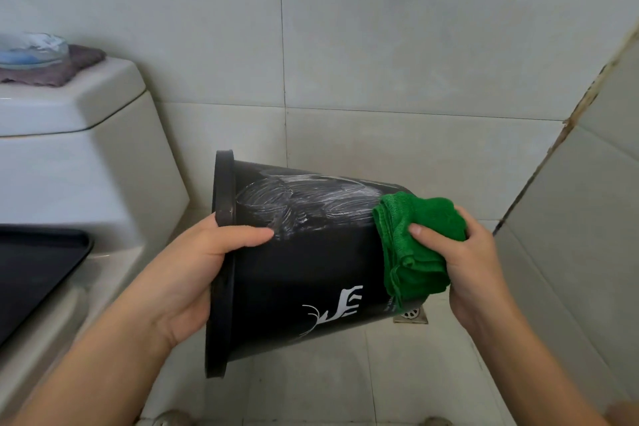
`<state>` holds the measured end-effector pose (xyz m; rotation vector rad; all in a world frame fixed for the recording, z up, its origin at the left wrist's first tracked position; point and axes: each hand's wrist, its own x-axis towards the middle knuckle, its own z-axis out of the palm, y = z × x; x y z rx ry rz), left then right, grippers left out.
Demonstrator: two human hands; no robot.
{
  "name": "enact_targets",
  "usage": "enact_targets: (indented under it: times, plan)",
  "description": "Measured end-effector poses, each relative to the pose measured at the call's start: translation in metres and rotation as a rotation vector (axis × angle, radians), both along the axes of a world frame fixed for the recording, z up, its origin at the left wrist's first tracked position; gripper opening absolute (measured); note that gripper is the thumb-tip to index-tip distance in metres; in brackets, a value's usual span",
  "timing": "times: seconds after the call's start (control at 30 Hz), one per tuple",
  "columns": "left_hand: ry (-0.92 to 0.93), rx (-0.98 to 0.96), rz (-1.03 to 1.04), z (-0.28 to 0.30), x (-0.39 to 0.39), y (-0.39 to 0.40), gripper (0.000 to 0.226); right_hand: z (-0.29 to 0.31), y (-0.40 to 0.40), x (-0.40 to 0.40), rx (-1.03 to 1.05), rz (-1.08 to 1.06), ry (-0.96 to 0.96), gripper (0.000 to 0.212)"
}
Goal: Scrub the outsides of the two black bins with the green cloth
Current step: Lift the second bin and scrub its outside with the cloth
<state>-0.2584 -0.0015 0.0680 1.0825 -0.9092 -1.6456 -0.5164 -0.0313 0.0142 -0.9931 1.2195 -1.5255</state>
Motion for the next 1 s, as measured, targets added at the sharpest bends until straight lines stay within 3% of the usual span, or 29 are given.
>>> enact_targets:
  times: [0.1,0.2,0.23,0.3,0.4,0.5,0.63,0.8,1.0]
  plan:
    - [-0.030,-0.072,-0.006,-0.004,0.001,0.002,0.051,-0.004,-0.006,-0.008,0.020,-0.015,0.145,0.027]
    - [-0.114,-0.181,0.011,-0.006,0.002,0.005,0.049,-0.015,-0.011,-0.011,-0.004,-0.297,0.716,0.054]
    - [-0.136,-0.208,0.012,-0.006,0.002,0.006,0.052,-0.017,-0.010,-0.009,-0.056,-0.390,0.777,0.058]
    - [-0.151,-0.235,0.016,-0.005,0.002,0.009,0.059,-0.019,-0.008,-0.004,-0.229,-0.491,0.803,0.053]
    - [-0.096,-0.215,0.030,-0.005,0.000,0.012,0.063,-0.026,-0.011,-0.002,-0.423,-0.481,0.843,0.034]
    - [-0.022,-0.183,0.027,-0.006,-0.004,0.015,0.060,-0.027,-0.011,-0.004,-0.484,-0.418,0.865,0.041]
    - [0.018,-0.179,0.041,-0.006,-0.004,0.019,0.059,-0.013,-0.003,-0.003,-0.455,-0.268,0.735,0.040]
    - [-0.033,-0.216,0.046,-0.008,-0.017,0.020,0.042,-0.010,0.008,0.023,-0.510,-0.318,1.004,0.065]
    - [-0.096,-0.252,0.055,-0.014,-0.028,0.019,0.044,-0.016,0.024,0.062,-0.927,-0.280,1.098,0.043]
